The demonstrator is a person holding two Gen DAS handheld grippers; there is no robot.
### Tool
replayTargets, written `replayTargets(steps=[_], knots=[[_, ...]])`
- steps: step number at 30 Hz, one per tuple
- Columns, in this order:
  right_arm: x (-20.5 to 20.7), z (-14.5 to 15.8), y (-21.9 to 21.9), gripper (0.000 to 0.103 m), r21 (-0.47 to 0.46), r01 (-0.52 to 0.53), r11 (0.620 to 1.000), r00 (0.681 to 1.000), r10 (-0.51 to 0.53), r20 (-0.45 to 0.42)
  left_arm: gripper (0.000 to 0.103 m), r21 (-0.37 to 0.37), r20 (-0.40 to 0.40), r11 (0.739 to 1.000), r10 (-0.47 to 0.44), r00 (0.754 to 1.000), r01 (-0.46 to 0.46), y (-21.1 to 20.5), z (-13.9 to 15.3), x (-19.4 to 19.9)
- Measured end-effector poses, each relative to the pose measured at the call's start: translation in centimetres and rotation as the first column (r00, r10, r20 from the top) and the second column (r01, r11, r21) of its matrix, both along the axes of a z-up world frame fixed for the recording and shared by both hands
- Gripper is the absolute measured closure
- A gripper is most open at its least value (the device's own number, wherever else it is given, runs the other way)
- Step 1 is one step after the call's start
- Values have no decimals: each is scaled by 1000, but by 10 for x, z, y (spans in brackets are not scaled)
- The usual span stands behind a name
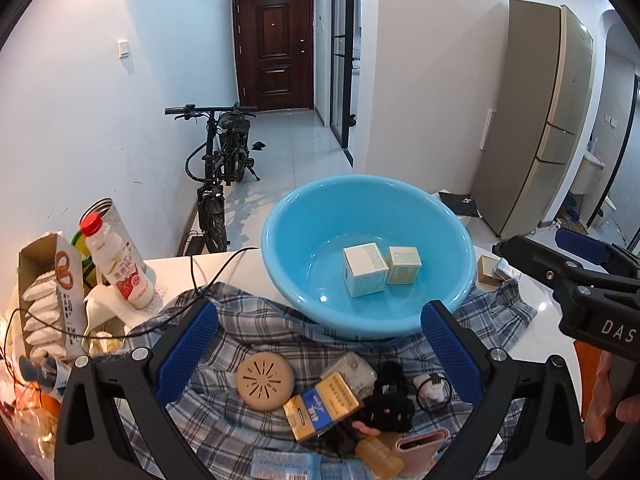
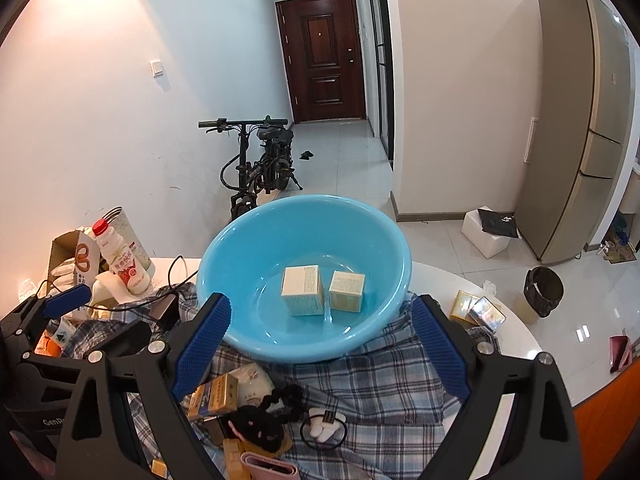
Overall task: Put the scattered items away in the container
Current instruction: 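Withdraw both grippers from the basin back over the shirt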
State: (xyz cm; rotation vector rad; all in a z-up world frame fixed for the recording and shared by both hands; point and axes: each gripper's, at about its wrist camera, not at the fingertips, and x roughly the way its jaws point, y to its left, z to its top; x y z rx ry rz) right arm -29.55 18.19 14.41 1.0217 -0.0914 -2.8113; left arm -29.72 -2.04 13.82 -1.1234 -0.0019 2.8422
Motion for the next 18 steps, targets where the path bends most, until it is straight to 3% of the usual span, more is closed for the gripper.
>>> replayTargets(steps=[18], knots=[[60, -9, -3, 12, -13, -17, 1000, 1000, 16, -13, 0, -39, -18, 999, 14, 1000, -15, -1, -11, 75]])
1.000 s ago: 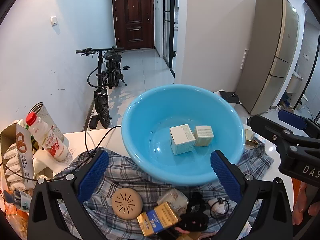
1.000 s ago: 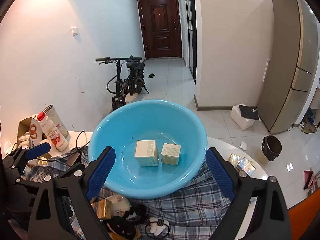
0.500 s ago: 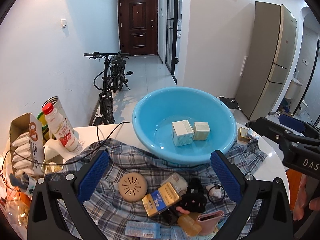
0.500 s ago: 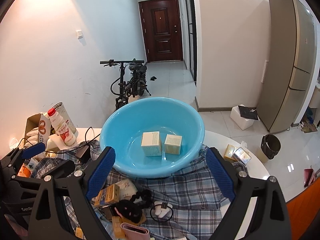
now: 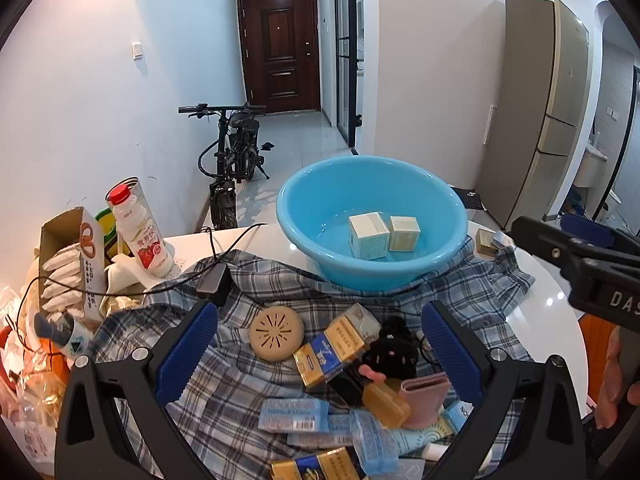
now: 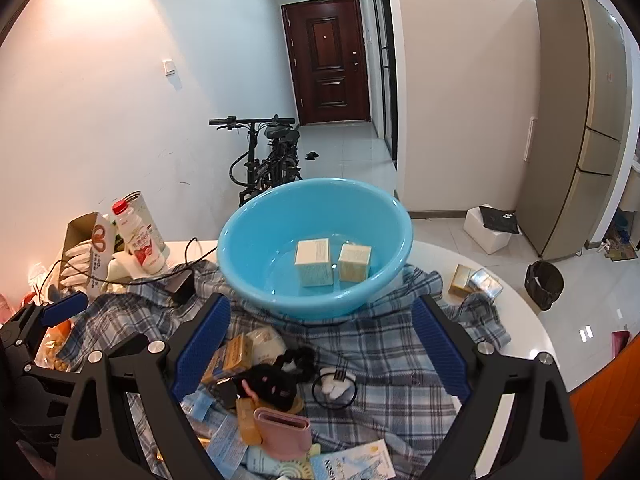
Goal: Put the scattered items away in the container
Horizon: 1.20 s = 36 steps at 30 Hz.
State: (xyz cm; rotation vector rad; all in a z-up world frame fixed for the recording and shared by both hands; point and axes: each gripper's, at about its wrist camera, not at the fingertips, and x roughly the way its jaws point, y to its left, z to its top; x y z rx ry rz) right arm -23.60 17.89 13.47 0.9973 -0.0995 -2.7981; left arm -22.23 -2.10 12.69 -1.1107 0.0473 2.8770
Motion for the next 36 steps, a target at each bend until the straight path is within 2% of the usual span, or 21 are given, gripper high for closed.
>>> replayTargets(steps=[8, 14, 21, 24, 27, 36], knots=[[30, -11, -4, 12, 7, -15, 1000, 1000, 16, -5, 0, -16, -20, 1000, 5, 1000, -5, 4, -6, 35], [56, -20, -15, 12, 72, -35, 997, 999, 37, -21, 0, -22, -36, 1000, -7, 999, 7, 7, -13, 62], [84, -22, -23, 10, 94, -50, 994, 997, 55, -49, 0, 0, -54, 1000, -12, 998, 12, 3, -19, 83], [95, -23, -27, 1, 117, -41, 992, 996, 50, -77, 0, -4, -45, 1000, -8, 999, 8, 2, -26, 88], [106, -26, -27, 1, 109, -46, 993, 994, 56, -93, 0, -32, -34, 999, 2, 999, -3, 2, -35, 91], [131, -42, -24, 1, 107, -43, 993, 996, 51, -73, 0, 14, 15, 1000, 19, 1000, -19, -11, -70, 109]])
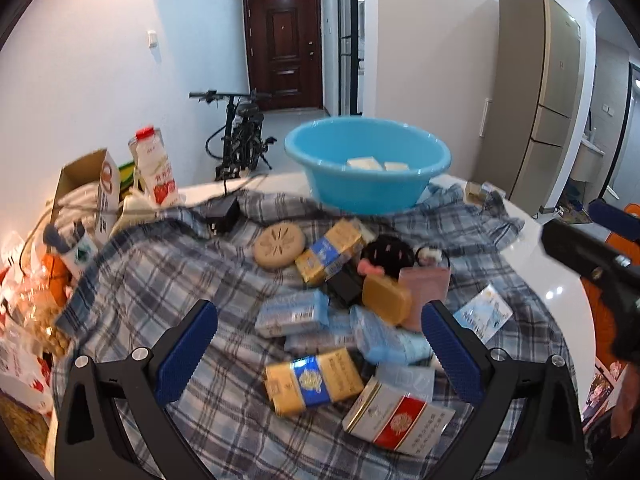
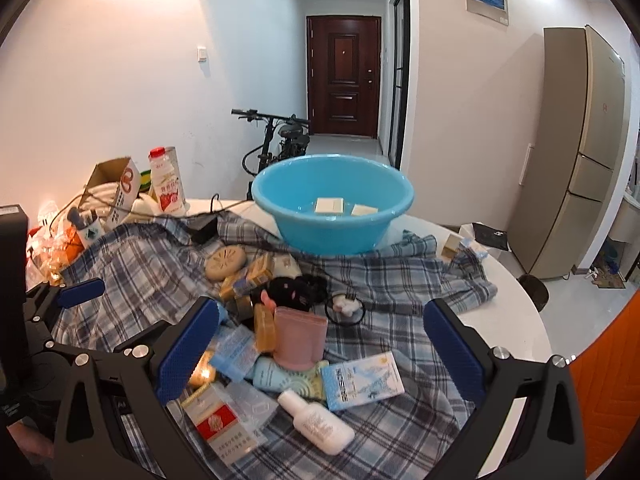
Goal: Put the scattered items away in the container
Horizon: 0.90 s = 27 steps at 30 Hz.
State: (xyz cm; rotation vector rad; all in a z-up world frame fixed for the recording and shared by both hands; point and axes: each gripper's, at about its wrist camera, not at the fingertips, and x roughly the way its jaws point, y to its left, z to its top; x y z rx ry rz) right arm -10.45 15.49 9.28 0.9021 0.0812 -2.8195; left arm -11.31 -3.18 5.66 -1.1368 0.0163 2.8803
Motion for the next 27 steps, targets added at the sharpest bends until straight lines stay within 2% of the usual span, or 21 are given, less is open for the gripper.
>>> replayTargets(steps=[3, 9, 14, 16, 20, 23, 27], knots=[[7, -8, 3, 1, -17, 1, 1000, 1000, -1, 17, 0, 6, 20, 1000, 6, 1000, -6, -4, -10, 7], [22, -26, 14, 1, -110, 32, 993, 999, -30, 19, 0, 16, 22, 1000, 4, 1000, -4, -8, -18, 23], [25, -47, 21, 1, -85, 77, 993, 997, -74, 34, 0, 66, 36, 998, -10, 999, 8, -11, -21, 26], [25, -54, 28, 1, -101, 88, 991, 995, -83, 48, 0, 60, 34, 998, -5, 999, 3, -9, -23, 27], [23, -65, 42, 1, -199, 79, 977, 995, -63, 83, 0, 19, 43, 1000, 4, 999, -4, -1, -30, 24], [17, -69, 45, 1, -178, 98, 979, 990, -77, 122, 0, 4, 50, 1000, -6, 999, 6, 5, -35, 21], [7, -74, 48, 1, -168, 105, 980, 988, -84, 129, 0, 6, 69, 1000, -18, 997, 18, 8, -40, 10]])
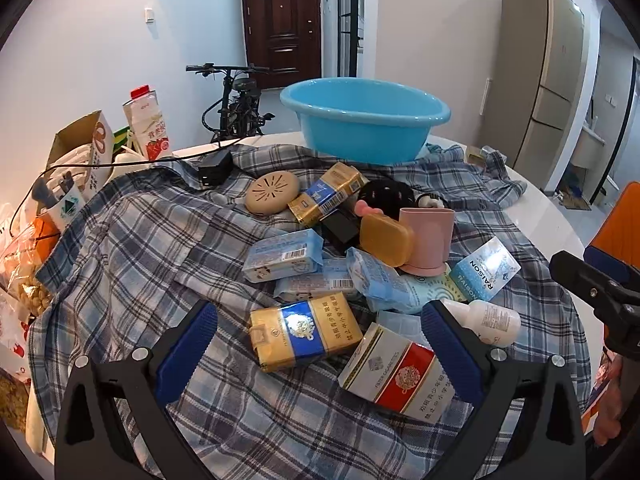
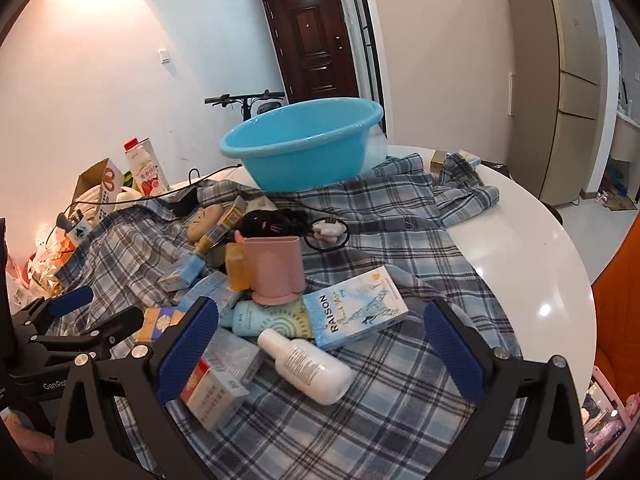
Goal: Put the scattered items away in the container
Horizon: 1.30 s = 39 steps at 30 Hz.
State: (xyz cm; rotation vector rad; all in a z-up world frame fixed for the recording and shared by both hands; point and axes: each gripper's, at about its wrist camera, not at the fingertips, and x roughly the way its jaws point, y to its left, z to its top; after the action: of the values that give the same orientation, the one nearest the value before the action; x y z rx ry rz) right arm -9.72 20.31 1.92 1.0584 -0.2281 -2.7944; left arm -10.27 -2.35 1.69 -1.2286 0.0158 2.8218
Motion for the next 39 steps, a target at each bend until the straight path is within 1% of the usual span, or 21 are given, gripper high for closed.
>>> replayTargets(steps=[3, 6, 9, 12, 14, 16, 18, 19, 22, 23, 24, 26, 27, 31, 33, 35, 37, 39], knots=[[-11, -3, 0, 1, 26, 7, 1000, 1000, -7, 9, 0, 21, 26, 1000, -15, 1000, 14, 0, -4, -15], [-24, -4, -3, 1, 62, 1, 998, 1000, -2, 17, 0, 21, 43, 999, -24, 999, 24, -1, -7, -31], [-40, -6, -4, 1, 33, -62, 998, 998, 61, 35, 0, 5, 76, 999, -39, 996, 39, -2, -8, -49], [-61, -6, -1, 1, 9, -92, 996, 993, 91, 69, 0, -9, 88, 1000, -7, 996, 7, -10, -4, -64], [-69, -3, 2, 1, -7, -97, 995, 992, 97, 85, 0, 26, 99, 1000, 7, 995, -10, -16, 0, -71], [-72, 1, 5, 1, 2, -99, 995, 992, 98, 85, 0, 72, 119, 997, 7, 993, -16, -18, 4, -76], [-70, 1, 7, 1, 36, -86, 996, 994, 84, 64, 0, 78, 131, 997, 18, 991, -28, -19, 6, -75], [-67, 0, 6, 1, 48, -86, 995, 996, 83, 44, 0, 72, 120, 997, 21, 993, -30, -19, 6, -70], [-53, -2, 6, 1, 57, -84, 995, 996, 86, -32, 0, 35, 43, 998, 48, 998, -49, -19, 0, -49], [-50, -3, 6, 1, 61, -75, 995, 997, 76, -30, 0, 29, 45, 998, 58, 997, -59, -19, -4, -45], [-47, -4, 6, 1, 58, -67, 996, 998, 68, -17, 0, 38, 65, 997, 58, 996, -60, -18, -9, -41], [-35, -8, 7, 1, 30, -77, 997, 997, 78, -11, 0, 87, 93, 996, 22, 995, -30, -17, -16, -37], [-31, -12, 8, 1, 28, -85, 996, 996, 85, -7, 0, 99, 96, 995, 0, 995, -10, -15, -19, -36], [-28, -23, 11, 1, 54, -63, 997, 997, 61, 39, 0, 43, 85, 999, 3, 996, -7, -5, -24, -38], [-28, -23, 16, 1, 46, -59, 997, 997, 57, 43, 0, 49, 87, 999, -15, 996, 11, -2, -25, -39], [-29, -23, 17, 1, 61, -57, 997, 998, 54, 46, 0, 41, 86, 999, -25, 996, 21, 0, -26, -40], [-31, -24, 16, 1, 77, -56, 995, 998, 53, 46, 0, 27, 79, 999, -19, 997, 17, 1, -27, -39], [-36, -28, 14, 1, 66, -70, 995, 996, 66, 58, 0, 34, 58, 999, -1, 998, -1, -3, -26, -37]])
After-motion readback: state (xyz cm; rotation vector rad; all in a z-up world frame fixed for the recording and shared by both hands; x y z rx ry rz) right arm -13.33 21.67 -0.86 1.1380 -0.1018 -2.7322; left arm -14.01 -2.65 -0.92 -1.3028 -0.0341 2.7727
